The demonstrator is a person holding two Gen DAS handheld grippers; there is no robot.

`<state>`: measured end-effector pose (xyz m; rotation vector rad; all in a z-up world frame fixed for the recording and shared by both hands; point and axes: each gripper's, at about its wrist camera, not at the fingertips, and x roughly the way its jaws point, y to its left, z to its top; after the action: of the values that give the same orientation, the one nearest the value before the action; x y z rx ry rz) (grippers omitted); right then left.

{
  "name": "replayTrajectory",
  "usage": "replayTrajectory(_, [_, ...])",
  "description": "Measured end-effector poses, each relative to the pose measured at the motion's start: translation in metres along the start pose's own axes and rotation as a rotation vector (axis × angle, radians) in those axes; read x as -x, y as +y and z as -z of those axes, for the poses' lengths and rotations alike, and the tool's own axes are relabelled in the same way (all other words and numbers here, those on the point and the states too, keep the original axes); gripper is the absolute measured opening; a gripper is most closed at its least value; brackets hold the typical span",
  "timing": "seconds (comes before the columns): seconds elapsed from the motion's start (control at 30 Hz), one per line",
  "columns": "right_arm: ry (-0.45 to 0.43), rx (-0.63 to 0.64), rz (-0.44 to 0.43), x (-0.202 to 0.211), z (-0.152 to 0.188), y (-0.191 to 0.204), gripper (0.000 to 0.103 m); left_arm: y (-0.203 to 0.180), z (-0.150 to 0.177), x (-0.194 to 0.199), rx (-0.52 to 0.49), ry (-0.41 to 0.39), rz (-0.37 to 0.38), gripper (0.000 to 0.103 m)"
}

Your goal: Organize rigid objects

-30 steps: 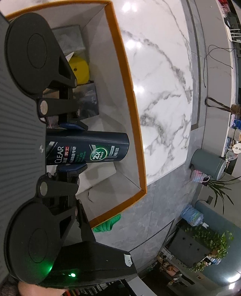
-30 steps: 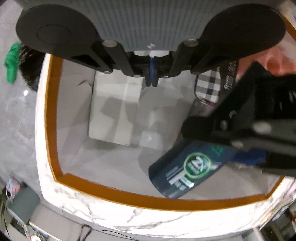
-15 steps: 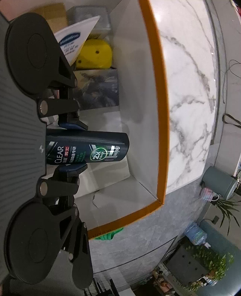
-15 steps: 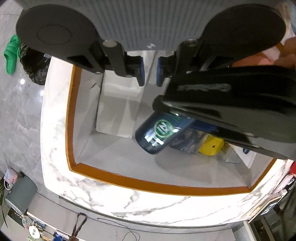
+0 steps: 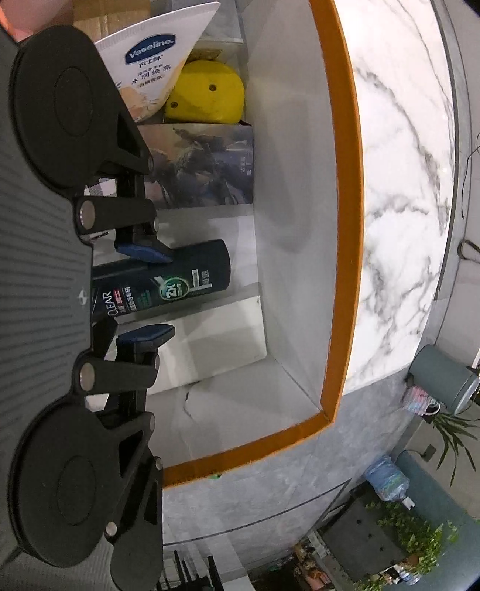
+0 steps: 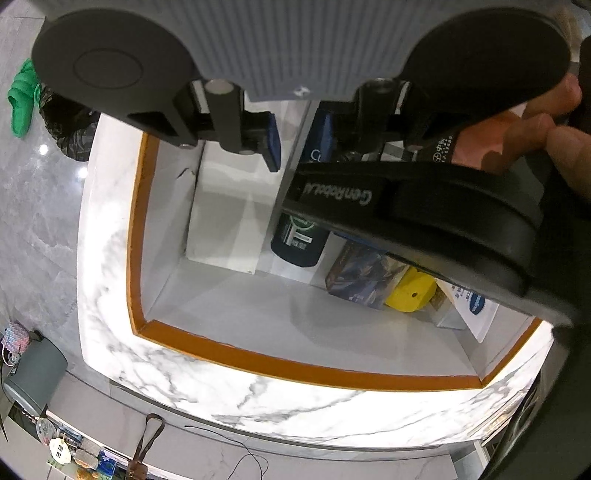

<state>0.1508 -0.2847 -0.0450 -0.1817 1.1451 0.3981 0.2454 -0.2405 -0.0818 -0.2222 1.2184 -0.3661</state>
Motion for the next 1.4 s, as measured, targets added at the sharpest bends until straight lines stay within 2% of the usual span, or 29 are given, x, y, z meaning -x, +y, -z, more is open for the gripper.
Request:
replayTrajectory(0.17, [-0.005,-0.014,0.007,0.001,0.002,0.000,0.027,0.001,0.000,0.010,-0.007,0.001,0.020,0.043])
replayTrajectory(0.3, [-0.026,-0.037,0.008,0.014,0.004,0.005,0.042,0.000,0.004,0.032,-0.072,-0.018,0.039,0.048])
replayTrajectory(0.33, [-0.038,-0.039,0.020,0.017,0.005,0.007,0.049,-0.001,0.006,0.041,-0.101,-0.031,0.039,0.049])
replayTrajectory(0.43, [-0.103,-0.055,0.044,0.036,0.008,0.015,0.064,-0.001,0.013,0.074,-0.217,-0.093,0.038,0.051])
replayTrajectory(0.53, [-0.179,-0.081,0.049,0.055,0.016,0.024,0.073,0.002,0.025,0.114,-0.336,-0.180,0.003,0.055])
replayTrajectory(0.63, [-0.258,-0.112,0.044,0.071,0.025,0.037,0.079,0.011,0.040,0.154,-0.395,-0.281,-0.065,0.058])
replayTrajectory(0.73, [-0.336,-0.132,0.047,0.084,0.036,0.054,0.079,0.022,0.058,0.188,-0.433,-0.375,-0.098,0.059])
replayTrajectory(0.87, [-0.434,-0.154,0.053,0.097,0.053,0.078,0.080,0.038,0.084,0.223,-0.441,-0.487,-0.138,0.061])
replayTrajectory(0.97, [-0.509,-0.174,0.073,0.104,0.068,0.097,0.084,0.051,0.106,0.239,-0.419,-0.569,-0.158,0.062])
replayTrajectory(1.07, [-0.570,-0.196,0.105,0.106,0.086,0.113,0.084,0.062,0.127,0.244,-0.380,-0.635,-0.156,0.075])
replayTrajectory(1.1, [-0.588,-0.207,0.118,0.105,0.092,0.118,0.086,0.064,0.134,0.244,-0.364,-0.651,-0.162,0.077])
replayTrajectory(1.13, [-0.610,-0.220,0.140,0.104,0.099,0.123,0.090,0.067,0.140,0.242,-0.349,-0.666,-0.172,0.078])
replayTrajectory(1.2, [-0.650,-0.228,0.179,0.103,0.110,0.133,0.093,0.072,0.152,0.236,-0.320,-0.692,-0.187,0.086])
replayTrajectory(1.3, [-0.693,-0.222,0.220,0.098,0.124,0.146,0.094,0.076,0.168,0.224,-0.279,-0.689,-0.216,0.088])
replayTrajectory(1.4, [-0.720,-0.245,0.245,0.093,0.134,0.154,0.098,0.079,0.182,0.213,-0.288,-0.696,-0.236,0.088])
